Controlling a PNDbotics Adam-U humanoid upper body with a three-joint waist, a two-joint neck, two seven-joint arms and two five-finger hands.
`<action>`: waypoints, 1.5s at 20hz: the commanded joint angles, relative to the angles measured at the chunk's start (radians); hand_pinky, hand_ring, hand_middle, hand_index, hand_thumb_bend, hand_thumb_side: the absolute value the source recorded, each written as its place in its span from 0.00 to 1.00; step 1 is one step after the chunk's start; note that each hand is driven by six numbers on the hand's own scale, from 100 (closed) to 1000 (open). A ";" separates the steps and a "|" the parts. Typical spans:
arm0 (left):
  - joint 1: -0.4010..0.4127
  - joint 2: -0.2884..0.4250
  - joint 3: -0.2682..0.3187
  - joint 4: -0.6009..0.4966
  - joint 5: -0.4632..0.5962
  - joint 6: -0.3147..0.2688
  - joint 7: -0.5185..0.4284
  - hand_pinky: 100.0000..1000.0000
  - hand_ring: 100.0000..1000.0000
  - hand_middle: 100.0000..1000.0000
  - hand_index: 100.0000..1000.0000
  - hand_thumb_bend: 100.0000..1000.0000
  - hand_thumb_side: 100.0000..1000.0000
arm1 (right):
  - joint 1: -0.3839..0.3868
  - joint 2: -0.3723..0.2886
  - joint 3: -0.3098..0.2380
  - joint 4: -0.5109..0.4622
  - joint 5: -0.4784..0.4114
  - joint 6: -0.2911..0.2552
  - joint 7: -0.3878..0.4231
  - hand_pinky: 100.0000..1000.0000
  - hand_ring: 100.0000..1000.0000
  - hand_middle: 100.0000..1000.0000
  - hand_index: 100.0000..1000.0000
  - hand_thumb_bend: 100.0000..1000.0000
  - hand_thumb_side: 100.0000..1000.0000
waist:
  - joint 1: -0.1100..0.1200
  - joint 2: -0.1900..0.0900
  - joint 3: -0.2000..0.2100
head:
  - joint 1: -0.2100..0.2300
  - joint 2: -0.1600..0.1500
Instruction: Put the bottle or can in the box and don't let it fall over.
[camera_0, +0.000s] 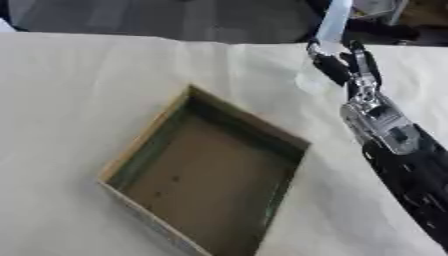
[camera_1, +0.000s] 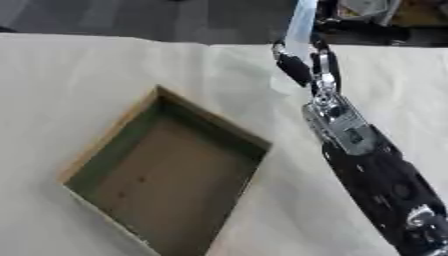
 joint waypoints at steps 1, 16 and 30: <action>-0.007 0.010 0.006 -0.013 -0.008 -0.003 -0.003 1.00 0.83 0.83 0.77 0.27 0.57 | -0.014 -0.039 -0.017 -0.015 0.005 -0.005 -0.015 1.00 1.00 1.00 1.00 0.18 0.34 | 0.004 -0.013 0.001 | -0.002 -0.014; -0.027 0.008 -0.002 -0.018 -0.007 -0.004 -0.015 1.00 0.83 0.83 0.77 0.26 0.58 | -0.068 -0.075 -0.026 0.048 -0.024 0.001 -0.024 1.00 1.00 1.00 1.00 0.18 0.34 | -0.006 0.025 0.030 | -0.024 -0.045; -0.034 0.007 -0.001 -0.017 -0.006 -0.006 -0.020 1.00 0.83 0.83 0.77 0.25 0.58 | -0.106 -0.097 -0.039 0.113 -0.054 -0.035 -0.079 1.00 1.00 1.00 0.83 0.36 0.00 | -0.015 0.048 0.060 | -0.049 -0.054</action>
